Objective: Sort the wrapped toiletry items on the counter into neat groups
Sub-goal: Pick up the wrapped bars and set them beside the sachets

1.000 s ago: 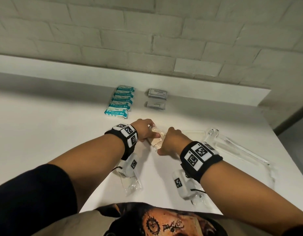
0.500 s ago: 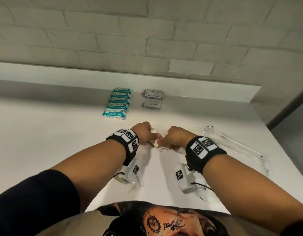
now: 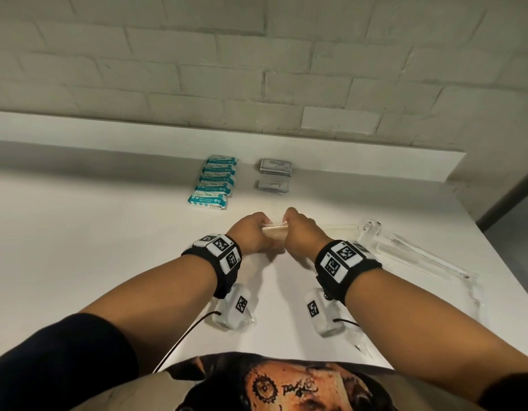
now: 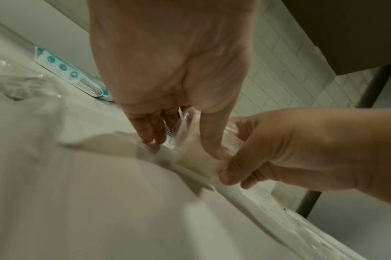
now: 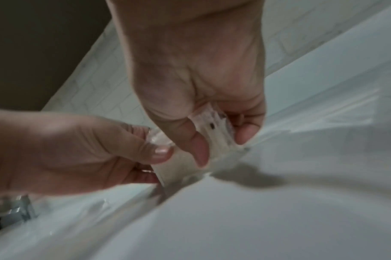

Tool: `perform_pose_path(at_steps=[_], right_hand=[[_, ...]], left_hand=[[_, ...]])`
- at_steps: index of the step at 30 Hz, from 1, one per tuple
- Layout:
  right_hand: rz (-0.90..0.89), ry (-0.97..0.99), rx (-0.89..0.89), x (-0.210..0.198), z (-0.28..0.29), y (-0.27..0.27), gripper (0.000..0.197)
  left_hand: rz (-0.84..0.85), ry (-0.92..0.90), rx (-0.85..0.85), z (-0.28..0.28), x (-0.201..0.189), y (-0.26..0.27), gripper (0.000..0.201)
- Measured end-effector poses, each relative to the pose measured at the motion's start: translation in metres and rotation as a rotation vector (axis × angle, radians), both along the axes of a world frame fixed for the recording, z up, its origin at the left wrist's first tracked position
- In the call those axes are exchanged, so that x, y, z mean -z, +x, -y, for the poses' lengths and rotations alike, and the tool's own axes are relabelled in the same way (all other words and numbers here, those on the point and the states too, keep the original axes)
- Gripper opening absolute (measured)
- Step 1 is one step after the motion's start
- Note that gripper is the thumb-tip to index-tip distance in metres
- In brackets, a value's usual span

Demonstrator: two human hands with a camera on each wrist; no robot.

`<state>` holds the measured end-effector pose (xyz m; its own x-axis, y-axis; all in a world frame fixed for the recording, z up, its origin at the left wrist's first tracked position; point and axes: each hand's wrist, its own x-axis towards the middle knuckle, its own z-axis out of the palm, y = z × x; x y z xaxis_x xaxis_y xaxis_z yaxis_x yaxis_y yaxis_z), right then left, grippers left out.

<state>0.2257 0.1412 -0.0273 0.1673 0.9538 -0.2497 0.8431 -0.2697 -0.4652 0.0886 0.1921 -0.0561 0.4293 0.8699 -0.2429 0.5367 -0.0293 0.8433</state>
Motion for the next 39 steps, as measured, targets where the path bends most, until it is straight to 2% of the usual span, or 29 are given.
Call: perform_pose_path(at_steps=[2, 4, 6, 9, 11, 15, 18, 20, 23, 24, 26, 29, 31, 36, 39], right_hand=[[0.006, 0.053, -0.004, 0.003, -0.003, 0.001, 0.06], [0.084, 0.041, 0.0, 0.007, -0.005, 0.003, 0.071], [0.132, -0.005, 0.038, 0.011, -0.004, 0.004, 0.07], [0.021, -0.052, 0.038, 0.018, -0.004, 0.005, 0.069], [-0.06, -0.004, 0.023, 0.02, -0.003, 0.004, 0.062], [-0.105, 0.106, -0.008, 0.021, -0.004, 0.009, 0.035], [-0.136, 0.127, -0.006, 0.022, -0.005, 0.017, 0.03], [-0.18, 0.124, 0.013, 0.026, -0.006, 0.019, 0.038], [-0.186, 0.091, 0.025, 0.031, -0.006, 0.016, 0.07], [-0.194, 0.09, 0.026, 0.033, -0.007, 0.015, 0.075], [-0.249, 0.107, 0.026, 0.037, -0.009, 0.012, 0.074], [-0.365, 0.172, 0.027, 0.038, -0.011, 0.013, 0.048], [-0.355, 0.186, 0.026, 0.036, -0.011, 0.014, 0.038], [-0.338, 0.141, 0.022, 0.041, -0.01, 0.012, 0.06], [-0.352, 0.163, 0.038, 0.041, -0.011, 0.012, 0.067]], left_hand=[[0.016, 0.024, -0.03, 0.001, 0.002, -0.003, 0.046], [0.06, 0.023, -0.054, 0.001, 0.007, -0.004, 0.039], [0.094, -0.002, -0.049, 0.004, 0.01, -0.003, 0.037], [0.131, -0.019, -0.01, 0.008, 0.013, 0.002, 0.048], [0.167, -0.013, 0.005, 0.01, 0.015, 0.009, 0.062], [0.237, -0.006, -0.058, 0.008, 0.015, 0.016, 0.083], [0.281, 0.007, -0.106, 0.003, 0.018, 0.013, 0.09], [0.275, 0.011, -0.106, 0.001, 0.019, 0.013, 0.09], [0.274, 0.007, -0.077, 0.002, 0.019, 0.02, 0.093], [0.294, 0.001, -0.078, 0.003, 0.019, 0.023, 0.093], [0.303, 0.022, -0.088, 0.002, 0.02, 0.028, 0.092], [0.26, 0.04, -0.07, -0.003, 0.023, 0.024, 0.089], [0.256, 0.041, -0.06, -0.006, 0.024, 0.021, 0.086], [0.193, 0.117, -0.047, -0.002, 0.027, 0.023, 0.083], [0.182, 0.166, -0.067, -0.002, 0.03, 0.024, 0.078]])
